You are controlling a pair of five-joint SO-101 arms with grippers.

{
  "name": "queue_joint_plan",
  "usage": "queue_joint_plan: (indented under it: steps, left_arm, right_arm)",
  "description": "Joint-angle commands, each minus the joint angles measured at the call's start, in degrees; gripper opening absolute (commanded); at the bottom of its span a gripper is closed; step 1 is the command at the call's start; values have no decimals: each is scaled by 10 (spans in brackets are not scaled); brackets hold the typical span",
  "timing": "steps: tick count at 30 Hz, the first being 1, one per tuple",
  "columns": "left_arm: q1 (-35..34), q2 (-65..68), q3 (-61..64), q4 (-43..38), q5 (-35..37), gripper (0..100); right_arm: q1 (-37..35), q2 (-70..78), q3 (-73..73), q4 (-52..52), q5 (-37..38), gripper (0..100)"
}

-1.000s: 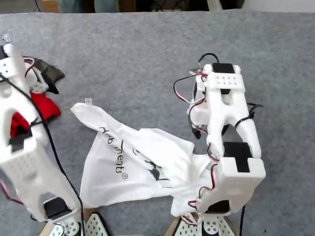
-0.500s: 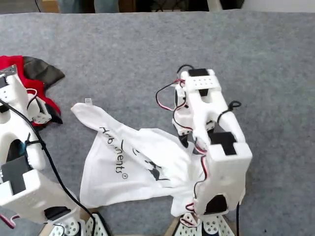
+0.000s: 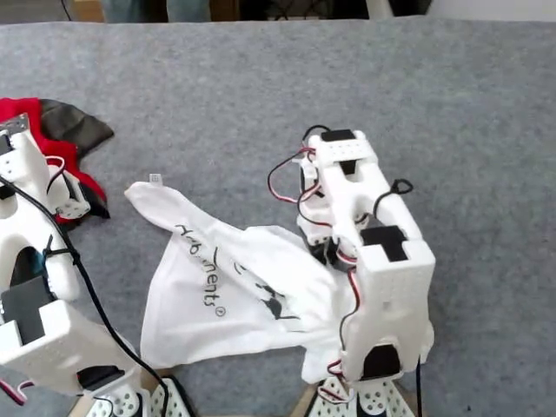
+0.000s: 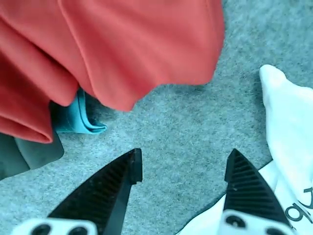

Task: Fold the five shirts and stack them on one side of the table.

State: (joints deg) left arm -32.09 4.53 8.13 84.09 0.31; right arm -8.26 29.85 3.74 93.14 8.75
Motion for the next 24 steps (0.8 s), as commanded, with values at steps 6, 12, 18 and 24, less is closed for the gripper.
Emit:
queue_joint_plan:
  steps: [6,12,18,24]
  left_arm:
    - [38,-32,-4,-10,0,288]
    - [88,-32,-36,-31,48,288]
    - [129,-31,-36,-88,125,288]
    - [146,-31,-36,-72,176,288]
  right_arm:
    - [72,-6,-178,-9,40,14]
    - [133,43,-326,-64,96,14]
    - [166,138,-435,-89,100,15]
    - [190,175,-490,-58,98,39]
